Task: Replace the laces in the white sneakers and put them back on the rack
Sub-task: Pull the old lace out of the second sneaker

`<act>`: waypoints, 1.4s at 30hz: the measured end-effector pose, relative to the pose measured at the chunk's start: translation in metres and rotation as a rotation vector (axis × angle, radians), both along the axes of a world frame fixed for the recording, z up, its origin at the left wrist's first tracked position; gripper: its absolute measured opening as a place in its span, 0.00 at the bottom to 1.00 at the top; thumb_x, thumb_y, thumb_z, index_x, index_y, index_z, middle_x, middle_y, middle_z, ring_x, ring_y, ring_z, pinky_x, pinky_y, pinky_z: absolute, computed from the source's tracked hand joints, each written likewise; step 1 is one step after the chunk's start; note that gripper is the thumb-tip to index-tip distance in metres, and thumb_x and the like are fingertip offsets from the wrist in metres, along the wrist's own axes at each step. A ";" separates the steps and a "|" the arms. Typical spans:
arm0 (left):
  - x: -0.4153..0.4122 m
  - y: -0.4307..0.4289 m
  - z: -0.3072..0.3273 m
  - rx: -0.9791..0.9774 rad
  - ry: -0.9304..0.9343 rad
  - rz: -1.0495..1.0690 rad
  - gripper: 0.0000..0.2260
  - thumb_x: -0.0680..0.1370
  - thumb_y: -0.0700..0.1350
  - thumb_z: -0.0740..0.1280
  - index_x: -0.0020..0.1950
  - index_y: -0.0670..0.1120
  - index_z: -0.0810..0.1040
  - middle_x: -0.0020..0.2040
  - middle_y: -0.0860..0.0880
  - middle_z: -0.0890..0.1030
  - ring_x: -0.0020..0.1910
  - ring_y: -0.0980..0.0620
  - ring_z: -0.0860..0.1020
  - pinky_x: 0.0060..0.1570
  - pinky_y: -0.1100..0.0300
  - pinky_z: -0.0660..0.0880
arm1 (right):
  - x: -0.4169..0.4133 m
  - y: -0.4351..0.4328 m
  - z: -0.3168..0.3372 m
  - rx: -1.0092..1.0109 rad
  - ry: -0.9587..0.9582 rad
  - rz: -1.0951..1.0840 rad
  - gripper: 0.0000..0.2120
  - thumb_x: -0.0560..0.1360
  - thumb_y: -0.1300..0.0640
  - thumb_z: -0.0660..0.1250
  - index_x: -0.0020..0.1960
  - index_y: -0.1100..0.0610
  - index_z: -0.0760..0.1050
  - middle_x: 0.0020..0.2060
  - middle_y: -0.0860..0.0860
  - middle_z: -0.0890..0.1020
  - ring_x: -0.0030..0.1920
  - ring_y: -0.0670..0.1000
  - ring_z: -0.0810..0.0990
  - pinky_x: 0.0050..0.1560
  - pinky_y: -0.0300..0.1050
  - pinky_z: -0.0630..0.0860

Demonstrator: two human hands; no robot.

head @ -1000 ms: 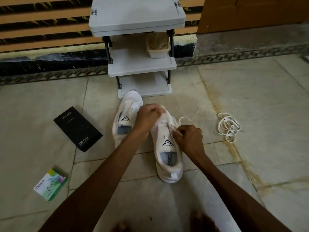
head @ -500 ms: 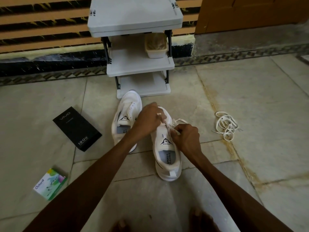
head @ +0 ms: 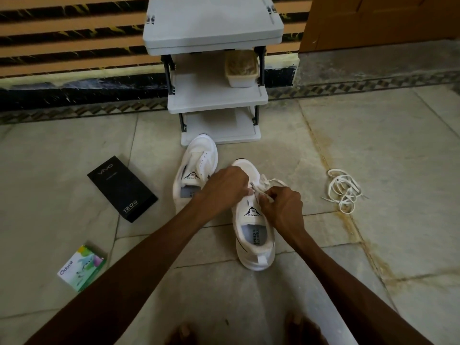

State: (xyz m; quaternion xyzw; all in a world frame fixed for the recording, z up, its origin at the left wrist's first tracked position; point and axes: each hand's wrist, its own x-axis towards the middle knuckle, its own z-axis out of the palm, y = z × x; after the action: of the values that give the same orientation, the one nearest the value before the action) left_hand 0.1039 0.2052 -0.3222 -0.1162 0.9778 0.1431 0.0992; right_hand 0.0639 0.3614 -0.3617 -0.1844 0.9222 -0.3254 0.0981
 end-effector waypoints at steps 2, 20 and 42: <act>-0.003 0.005 0.005 0.083 0.059 0.098 0.08 0.77 0.48 0.68 0.48 0.45 0.83 0.51 0.45 0.81 0.51 0.45 0.79 0.50 0.54 0.75 | 0.001 0.000 0.001 -0.001 -0.001 -0.006 0.12 0.74 0.53 0.69 0.37 0.59 0.79 0.27 0.49 0.76 0.27 0.46 0.72 0.30 0.39 0.67; 0.012 0.010 0.027 0.096 0.195 0.366 0.22 0.76 0.50 0.67 0.67 0.47 0.67 0.64 0.45 0.67 0.65 0.44 0.66 0.57 0.55 0.67 | -0.012 -0.019 0.024 0.118 0.047 0.262 0.15 0.72 0.58 0.69 0.59 0.53 0.78 0.53 0.53 0.77 0.46 0.53 0.80 0.44 0.44 0.78; 0.031 0.033 -0.001 -0.183 0.173 0.384 0.20 0.75 0.52 0.66 0.65 0.47 0.70 0.61 0.46 0.75 0.60 0.45 0.72 0.56 0.52 0.69 | -0.045 -0.020 0.028 -0.036 -0.110 0.115 0.15 0.64 0.59 0.78 0.49 0.55 0.79 0.48 0.53 0.76 0.45 0.52 0.76 0.42 0.42 0.74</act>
State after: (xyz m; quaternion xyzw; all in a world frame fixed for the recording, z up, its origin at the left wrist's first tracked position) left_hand 0.1347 0.2382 -0.3233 -0.2959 0.9516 0.0792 -0.0250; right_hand 0.0194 0.3417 -0.3336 -0.2207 0.8973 -0.3454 0.1640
